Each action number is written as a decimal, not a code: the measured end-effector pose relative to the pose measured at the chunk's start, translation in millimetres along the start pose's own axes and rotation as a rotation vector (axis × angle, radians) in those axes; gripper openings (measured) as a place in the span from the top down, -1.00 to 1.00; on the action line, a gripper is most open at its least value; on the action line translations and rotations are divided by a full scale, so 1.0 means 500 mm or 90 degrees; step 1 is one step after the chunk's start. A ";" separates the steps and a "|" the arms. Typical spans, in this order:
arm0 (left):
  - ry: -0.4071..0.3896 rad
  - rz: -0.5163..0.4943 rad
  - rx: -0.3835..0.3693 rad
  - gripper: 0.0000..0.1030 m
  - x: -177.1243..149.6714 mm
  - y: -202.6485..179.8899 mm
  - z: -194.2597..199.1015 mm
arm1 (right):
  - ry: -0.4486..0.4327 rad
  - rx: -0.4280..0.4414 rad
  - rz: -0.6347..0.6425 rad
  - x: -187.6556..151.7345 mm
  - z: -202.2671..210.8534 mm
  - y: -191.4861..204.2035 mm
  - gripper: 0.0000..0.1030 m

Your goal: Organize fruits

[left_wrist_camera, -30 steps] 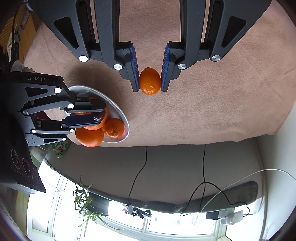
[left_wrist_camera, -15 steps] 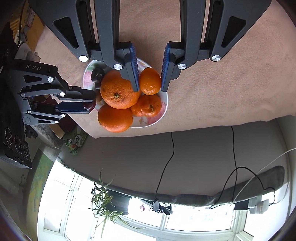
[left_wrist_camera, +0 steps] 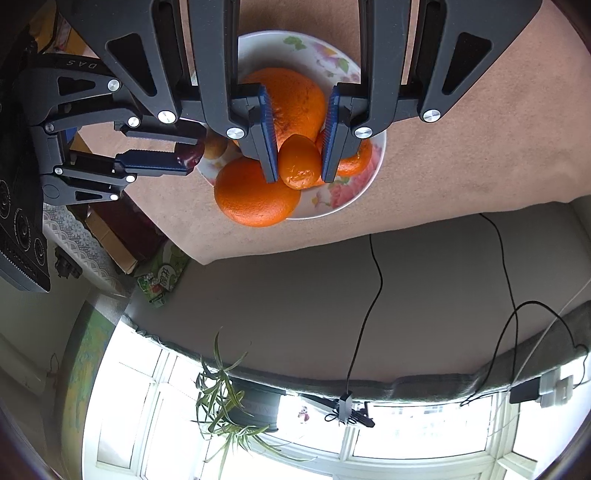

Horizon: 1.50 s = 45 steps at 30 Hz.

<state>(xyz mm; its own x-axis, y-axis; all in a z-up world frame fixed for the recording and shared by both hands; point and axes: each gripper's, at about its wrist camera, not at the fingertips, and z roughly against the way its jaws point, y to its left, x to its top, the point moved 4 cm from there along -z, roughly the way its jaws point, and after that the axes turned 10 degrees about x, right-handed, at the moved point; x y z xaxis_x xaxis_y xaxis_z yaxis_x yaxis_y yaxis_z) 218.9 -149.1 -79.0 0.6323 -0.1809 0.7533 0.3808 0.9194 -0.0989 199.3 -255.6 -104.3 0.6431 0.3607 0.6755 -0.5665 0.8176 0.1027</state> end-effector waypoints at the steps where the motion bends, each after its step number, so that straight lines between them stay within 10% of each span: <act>1: 0.002 -0.001 -0.002 0.58 0.002 -0.003 -0.005 | 0.000 0.001 -0.001 -0.001 -0.001 -0.001 0.51; 13: 0.007 -0.008 -0.005 0.57 0.009 -0.022 -0.022 | 0.007 0.009 0.005 -0.004 -0.013 -0.003 0.50; 17: 0.003 -0.012 -0.003 0.41 0.011 -0.025 -0.018 | -0.002 0.012 0.005 -0.005 -0.009 -0.001 0.02; 31: -0.026 -0.007 0.001 0.41 0.016 -0.026 0.033 | -0.024 0.014 0.000 -0.008 0.016 0.013 0.00; 45: -0.079 0.009 0.034 -0.34 -0.014 -0.020 0.134 | -0.089 -0.026 -0.039 -0.041 0.084 0.038 -0.66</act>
<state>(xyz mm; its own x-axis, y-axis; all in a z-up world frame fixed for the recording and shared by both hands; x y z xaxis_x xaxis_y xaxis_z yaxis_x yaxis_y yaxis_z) 165.3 -133.7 -39.6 0.5478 -0.1258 0.8271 0.3340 0.9393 -0.0784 153.9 -266.4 -85.5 0.5964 0.2458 0.7641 -0.5047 0.8550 0.1190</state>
